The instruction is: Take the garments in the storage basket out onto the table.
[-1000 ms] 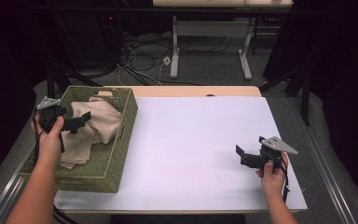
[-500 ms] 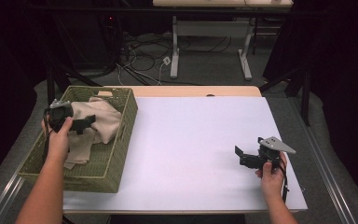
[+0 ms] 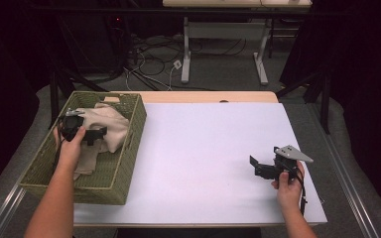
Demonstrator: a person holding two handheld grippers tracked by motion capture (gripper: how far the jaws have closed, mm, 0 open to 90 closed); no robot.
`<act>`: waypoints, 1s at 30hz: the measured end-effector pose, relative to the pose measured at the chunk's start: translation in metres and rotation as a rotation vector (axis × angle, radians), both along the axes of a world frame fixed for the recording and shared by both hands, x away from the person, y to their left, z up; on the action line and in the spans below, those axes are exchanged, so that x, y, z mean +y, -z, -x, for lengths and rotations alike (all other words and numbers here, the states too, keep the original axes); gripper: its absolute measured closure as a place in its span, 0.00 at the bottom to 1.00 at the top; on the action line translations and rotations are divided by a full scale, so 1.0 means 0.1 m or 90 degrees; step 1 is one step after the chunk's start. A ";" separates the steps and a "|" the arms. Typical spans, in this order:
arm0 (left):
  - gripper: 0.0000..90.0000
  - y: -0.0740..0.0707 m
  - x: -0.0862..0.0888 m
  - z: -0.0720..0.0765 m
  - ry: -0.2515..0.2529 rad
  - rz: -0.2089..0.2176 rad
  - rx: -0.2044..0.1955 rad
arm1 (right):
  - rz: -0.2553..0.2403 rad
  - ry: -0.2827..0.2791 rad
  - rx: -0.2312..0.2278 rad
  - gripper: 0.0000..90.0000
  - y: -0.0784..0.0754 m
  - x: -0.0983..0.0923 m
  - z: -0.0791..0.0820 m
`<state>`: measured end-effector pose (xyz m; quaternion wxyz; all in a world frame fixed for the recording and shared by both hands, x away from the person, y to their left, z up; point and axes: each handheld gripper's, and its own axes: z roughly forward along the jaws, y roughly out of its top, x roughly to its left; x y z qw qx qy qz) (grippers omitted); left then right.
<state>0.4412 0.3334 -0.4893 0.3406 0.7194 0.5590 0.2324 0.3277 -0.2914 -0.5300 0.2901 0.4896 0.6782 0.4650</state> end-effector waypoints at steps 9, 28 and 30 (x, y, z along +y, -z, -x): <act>0.00 0.05 0.08 -0.06 -0.004 0.007 0.014 | 0.003 -0.001 0.001 0.01 0.02 0.00 -0.01; 0.00 0.17 0.14 -0.12 -0.008 0.051 0.049 | 0.015 -0.001 0.017 0.01 0.05 0.03 -0.02; 0.00 0.17 0.14 -0.12 -0.007 0.051 0.049 | 0.010 0.000 0.017 0.01 0.05 0.04 -0.02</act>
